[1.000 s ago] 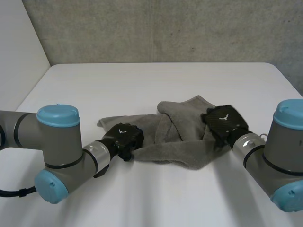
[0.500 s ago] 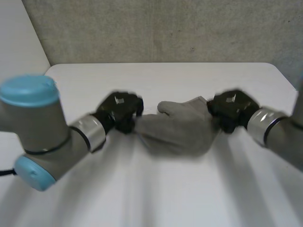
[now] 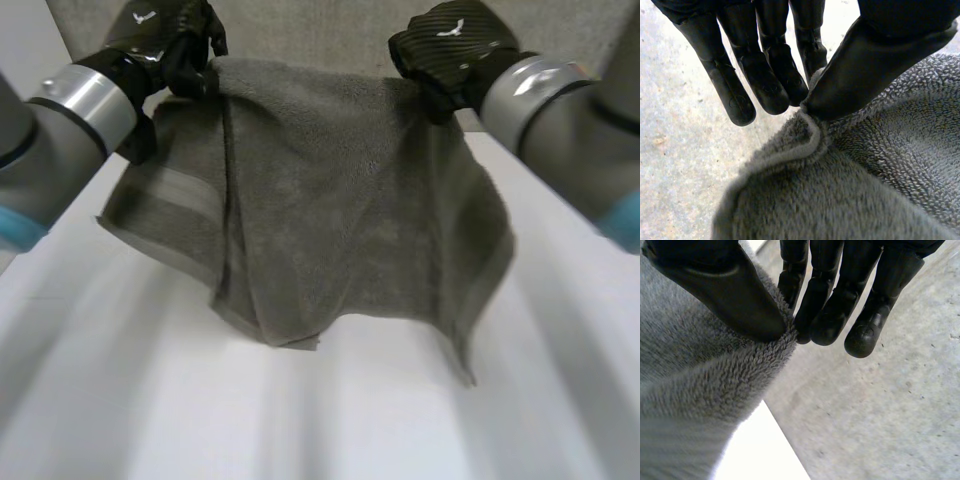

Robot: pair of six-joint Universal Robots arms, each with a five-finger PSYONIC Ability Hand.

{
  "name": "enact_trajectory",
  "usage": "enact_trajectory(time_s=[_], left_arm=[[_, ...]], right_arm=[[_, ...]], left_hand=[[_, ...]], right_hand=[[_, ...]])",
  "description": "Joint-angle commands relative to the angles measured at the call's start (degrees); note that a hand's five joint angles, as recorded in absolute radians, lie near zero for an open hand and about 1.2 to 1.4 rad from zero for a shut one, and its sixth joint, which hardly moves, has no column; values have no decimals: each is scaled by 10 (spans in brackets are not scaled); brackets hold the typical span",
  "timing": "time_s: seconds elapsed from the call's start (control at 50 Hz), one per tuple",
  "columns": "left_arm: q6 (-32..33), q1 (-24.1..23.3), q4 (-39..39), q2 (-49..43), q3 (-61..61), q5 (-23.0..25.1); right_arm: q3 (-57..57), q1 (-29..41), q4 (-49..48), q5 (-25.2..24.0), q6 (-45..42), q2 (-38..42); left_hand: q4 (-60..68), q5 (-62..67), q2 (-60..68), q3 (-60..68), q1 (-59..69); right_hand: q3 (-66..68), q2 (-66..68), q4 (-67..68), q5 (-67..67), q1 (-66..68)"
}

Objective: Fold the towel.

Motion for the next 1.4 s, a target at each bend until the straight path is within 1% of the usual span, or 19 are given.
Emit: enact_trajectory(time_s=[0.02,0.06,0.12,0.26,0.3,0.32,0.36,0.4,0.48,0.5,0.6,0.64,0.68,0.72,0.8,0.84,1.06,1.18,1.4], left_arm=[[-4,-2,42,-115,158,-6],[-6,-2,56,-122,197,-9],[-17,-4,89,-118,278,-31],[-28,-3,96,-66,252,-35],[-26,0,93,-52,203,-34],[-25,2,92,-44,164,-29],[-24,8,92,-34,113,-16],[-24,23,94,-13,-6,24],[-17,32,101,-3,-118,68],[-8,32,101,-3,-165,85],[49,33,103,-8,-290,103],[77,34,102,-13,-324,104],[144,36,97,-25,-375,106],[176,40,95,-27,-392,107],[239,62,93,-22,-416,106],[242,66,92,-22,-417,105],[241,75,91,-18,-416,103],[241,75,90,-18,-421,103],[242,84,92,-10,-432,104]], right_arm=[[-218,16,-52,125,-28,144],[-337,16,-68,157,-26,175],[-399,17,-69,158,-17,173],[-361,32,-39,128,-12,132],[-233,41,54,86,-20,106],[-232,41,55,86,-21,106],[-107,40,96,59,-38,89],[-40,40,98,44,-51,80],[135,40,77,22,-103,65],[136,40,77,22,-103,65],[289,32,56,28,-159,60],[313,25,56,28,-172,58],[329,17,56,29,-181,53],[346,4,55,26,-181,26],[350,1,48,23,-164,-5],[344,3,34,22,-117,-29],[338,3,-33,18,-12,-73],[284,7,-39,32,-7,1],[160,13,-6,109,-6,139]], left_hand=[[21,42,34,37,68],[21,42,34,37,68],[21,42,34,37,68],[21,42,34,37,68],[21,42,34,37,68],[21,42,34,37,68],[21,42,34,37,68],[21,42,34,37,68],[21,42,34,37,68],[21,42,34,37,68],[21,42,34,37,68],[21,42,34,37,68],[21,42,34,37,68],[21,42,34,37,68],[21,42,34,37,68],[21,42,34,37,68],[21,42,34,37,68],[21,42,34,37,68],[21,42,34,37,68]], right_hand=[[32,44,30,39,43],[32,44,30,39,43],[32,44,30,39,43],[32,44,30,39,43],[32,44,30,39,43],[32,44,30,39,43],[32,44,30,39,43],[32,44,30,39,43],[28,40,26,35,39],[28,40,26,35,39],[-165,-153,-167,-158,-154],[-214,-202,-216,-207,-203],[-270,-258,-272,-263,-259],[-387,-375,-389,-380,-376],[-463,-452,-465,-456,-452],[-567,-555,-569,-560,-556],[-668,-656,-670,-661,-657],[-668,-656,-670,-661,-657],[-610,-598,-612,-603,-599]])
